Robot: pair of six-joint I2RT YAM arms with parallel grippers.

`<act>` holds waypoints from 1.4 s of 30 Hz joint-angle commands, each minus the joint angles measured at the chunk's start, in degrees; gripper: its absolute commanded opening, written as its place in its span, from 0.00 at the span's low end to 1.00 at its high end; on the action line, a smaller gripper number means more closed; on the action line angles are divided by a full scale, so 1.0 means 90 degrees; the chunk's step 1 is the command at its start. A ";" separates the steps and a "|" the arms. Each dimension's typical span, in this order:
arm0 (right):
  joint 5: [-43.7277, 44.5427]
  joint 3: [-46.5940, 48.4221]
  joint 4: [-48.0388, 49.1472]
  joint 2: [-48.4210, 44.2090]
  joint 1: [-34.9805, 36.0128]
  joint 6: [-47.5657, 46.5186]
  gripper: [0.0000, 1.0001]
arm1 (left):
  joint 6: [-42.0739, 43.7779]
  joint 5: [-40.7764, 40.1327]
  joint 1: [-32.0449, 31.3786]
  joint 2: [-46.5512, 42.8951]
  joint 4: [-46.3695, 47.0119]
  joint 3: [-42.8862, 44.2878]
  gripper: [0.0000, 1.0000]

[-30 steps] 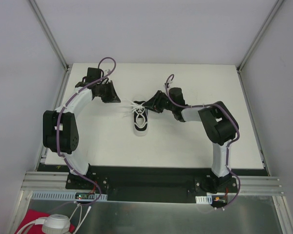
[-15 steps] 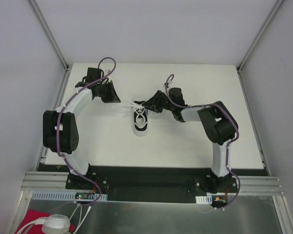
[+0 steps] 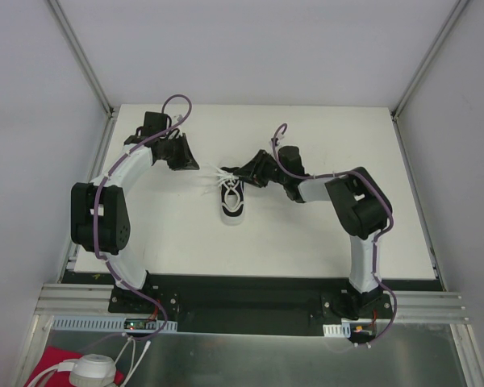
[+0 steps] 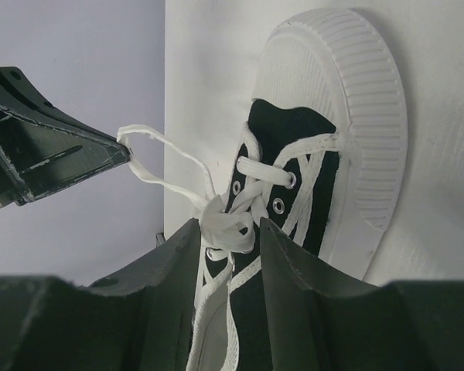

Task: Tie the shoes
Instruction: Tie the shoelace on the shoe.

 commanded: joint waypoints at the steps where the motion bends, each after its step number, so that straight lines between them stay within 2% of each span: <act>1: -0.0007 -0.0087 0.0433 0.0043 0.0048 0.0146 0.40 | 0.0073 0.0034 -0.0027 -0.0010 -0.0009 0.0043 0.00; 7: 0.0033 -0.0175 0.0570 0.0092 0.0048 0.0224 0.41 | 0.0082 0.0034 -0.0027 0.0010 -0.0028 0.0062 0.00; 14: -0.0006 -0.0175 0.0756 0.0189 0.0048 0.0361 0.36 | 0.0082 0.0015 -0.0027 0.0010 -0.0038 0.0052 0.00; 23: 0.0023 -0.0292 0.1019 0.0189 0.0038 0.0536 0.19 | 0.0092 0.0024 -0.0027 0.0010 -0.0028 0.0043 0.00; 29: 0.0023 -0.0351 0.1146 0.0180 0.0038 0.0595 0.13 | 0.0092 0.0005 -0.0027 -0.0019 -0.0009 0.0013 0.00; 42: 0.0140 -0.0624 0.1351 0.0004 -0.0088 0.0644 0.11 | 0.0121 -0.0083 -0.0008 0.0040 -0.0028 -0.0006 0.00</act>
